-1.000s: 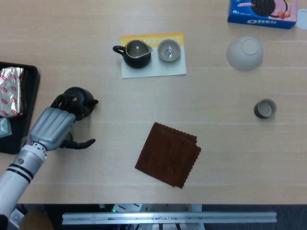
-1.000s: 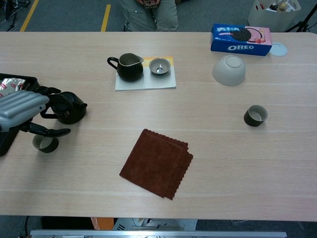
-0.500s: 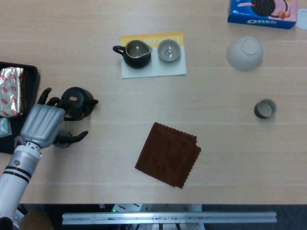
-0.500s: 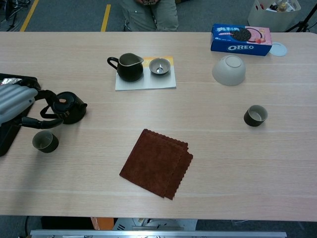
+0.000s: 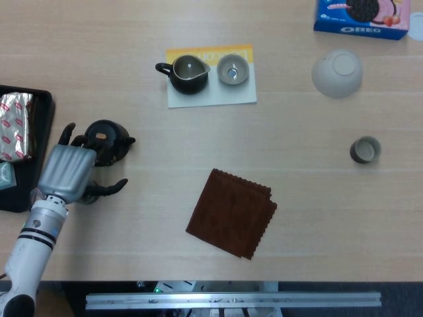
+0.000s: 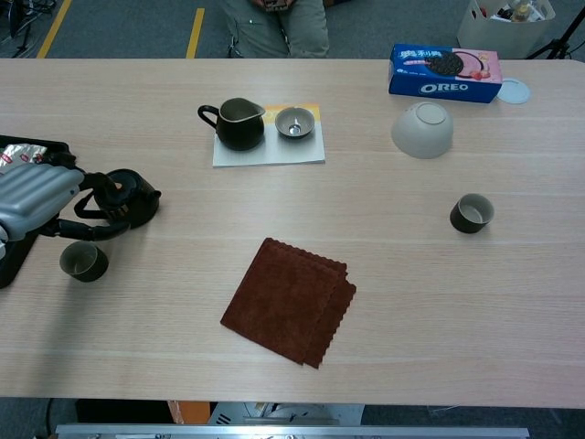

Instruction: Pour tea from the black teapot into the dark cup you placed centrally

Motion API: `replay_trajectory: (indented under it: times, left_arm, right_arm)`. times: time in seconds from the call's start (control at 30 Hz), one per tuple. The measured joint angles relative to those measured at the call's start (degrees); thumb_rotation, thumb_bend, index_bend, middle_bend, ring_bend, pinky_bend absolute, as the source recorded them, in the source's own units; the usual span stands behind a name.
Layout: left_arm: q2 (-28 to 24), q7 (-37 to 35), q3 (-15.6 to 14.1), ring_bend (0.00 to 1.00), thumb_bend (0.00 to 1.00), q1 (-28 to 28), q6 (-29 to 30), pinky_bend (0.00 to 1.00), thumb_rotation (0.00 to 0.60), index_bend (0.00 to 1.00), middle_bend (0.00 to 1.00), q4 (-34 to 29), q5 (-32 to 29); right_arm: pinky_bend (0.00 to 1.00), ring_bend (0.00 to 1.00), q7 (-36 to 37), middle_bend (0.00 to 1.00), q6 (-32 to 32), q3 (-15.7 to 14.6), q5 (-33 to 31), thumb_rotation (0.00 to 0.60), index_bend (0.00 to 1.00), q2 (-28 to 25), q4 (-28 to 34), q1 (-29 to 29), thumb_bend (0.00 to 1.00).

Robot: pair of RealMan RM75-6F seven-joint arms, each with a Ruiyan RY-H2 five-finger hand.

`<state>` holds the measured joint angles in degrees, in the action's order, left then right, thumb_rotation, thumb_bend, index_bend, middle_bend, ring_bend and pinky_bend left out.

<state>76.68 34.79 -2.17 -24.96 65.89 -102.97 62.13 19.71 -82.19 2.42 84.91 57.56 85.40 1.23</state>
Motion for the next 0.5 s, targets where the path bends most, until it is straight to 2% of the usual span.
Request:
replay_trajectory:
  times: [0.5]
  left_arm:
    - [1.37,1.47,-0.32,0.23,0.15,-0.37,-0.65,0.0,0.137,0.28,0.33,1.36,-1.4]
  right_arm:
    - [0.13,0.01,-0.46,0.16,0.58,-0.01,-0.45,0.6,0.22,0.0,0.06,0.19,0.12]
